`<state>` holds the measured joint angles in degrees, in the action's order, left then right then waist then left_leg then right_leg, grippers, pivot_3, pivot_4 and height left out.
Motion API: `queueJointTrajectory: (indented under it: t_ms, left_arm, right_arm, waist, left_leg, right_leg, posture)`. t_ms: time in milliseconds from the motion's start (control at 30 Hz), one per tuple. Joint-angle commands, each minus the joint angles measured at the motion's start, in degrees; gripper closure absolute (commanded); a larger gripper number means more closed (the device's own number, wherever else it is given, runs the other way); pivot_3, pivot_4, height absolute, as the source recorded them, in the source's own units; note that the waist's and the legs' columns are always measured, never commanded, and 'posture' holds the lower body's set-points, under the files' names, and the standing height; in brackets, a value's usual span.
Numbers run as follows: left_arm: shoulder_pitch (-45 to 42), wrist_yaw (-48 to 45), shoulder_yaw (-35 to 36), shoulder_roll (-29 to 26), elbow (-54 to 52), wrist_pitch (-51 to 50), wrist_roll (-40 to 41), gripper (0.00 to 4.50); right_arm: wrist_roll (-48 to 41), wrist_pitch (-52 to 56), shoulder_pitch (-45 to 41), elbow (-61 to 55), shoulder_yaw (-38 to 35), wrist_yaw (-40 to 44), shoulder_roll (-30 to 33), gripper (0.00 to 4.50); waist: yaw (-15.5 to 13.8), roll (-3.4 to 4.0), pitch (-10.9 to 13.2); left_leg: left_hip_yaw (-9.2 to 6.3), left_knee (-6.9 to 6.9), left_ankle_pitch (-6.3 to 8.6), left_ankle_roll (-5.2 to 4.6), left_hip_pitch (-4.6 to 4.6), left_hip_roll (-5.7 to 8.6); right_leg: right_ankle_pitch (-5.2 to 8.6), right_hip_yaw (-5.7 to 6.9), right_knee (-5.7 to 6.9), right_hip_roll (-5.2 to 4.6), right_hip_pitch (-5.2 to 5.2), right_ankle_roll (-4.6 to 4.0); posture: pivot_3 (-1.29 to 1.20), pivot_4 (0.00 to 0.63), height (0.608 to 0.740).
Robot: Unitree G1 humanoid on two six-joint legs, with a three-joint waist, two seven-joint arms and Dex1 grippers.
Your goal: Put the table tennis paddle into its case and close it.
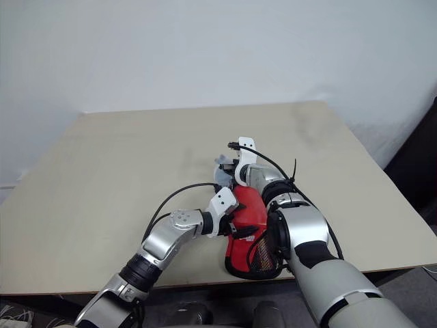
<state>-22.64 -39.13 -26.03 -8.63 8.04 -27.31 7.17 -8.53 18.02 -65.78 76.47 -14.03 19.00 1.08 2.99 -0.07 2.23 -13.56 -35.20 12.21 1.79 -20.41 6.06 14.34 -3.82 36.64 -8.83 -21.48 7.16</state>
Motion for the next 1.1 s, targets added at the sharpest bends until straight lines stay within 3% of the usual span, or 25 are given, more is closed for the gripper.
queueJointTrajectory:
  t_ms: [33, 433, 1100]
  left_arm:
    - [1.8, 1.2, -0.7, -1.2, 3.9, -3.4, -2.5, 0.29]
    - [2.2, 2.3, 0.0, -1.5, 3.2, -3.5, -2.4, 0.29]
    - [1.2, 2.4, 0.4, -1.6, 4.5, -3.2, -2.3, 0.29]
  right_arm:
    - [-2.0, -6.0, -2.1, -2.4, -3.1, -5.7, 0.9, 4.29]
    - [-3.1, -11.8, -1.6, -1.4, -7.1, -15.3, 2.7, 4.3]
    - [-3.4, -13.0, 3.7, -2.3, -10.5, -18.2, 18.7, 4.3]
  waist:
    - [0.0, 0.01, 0.0]
    - [0.1, 0.06, 0.0]
    - [-0.4, 0.21, 0.1]
  left_leg:
    - [0.0, 0.0, 0.0, 0.0, 0.0, 0.0]
    - [0.01, 0.01, 0.0, -0.01, 0.0, 0.0]
    - [0.01, -0.05, -0.01, -0.03, -0.07, 0.06]
  right_leg:
    - [0.0, 0.0, 0.0, 0.0, -0.01, 0.0]
    - [0.0, -0.01, -0.01, 0.01, 0.0, -0.01]
    - [0.0, -0.02, -0.13, -0.01, 0.13, -0.01]
  posture:
    - [0.0, 0.0, 0.74]
    - [0.0, 0.0, 0.74]
    - [0.0, 0.0, 0.74]
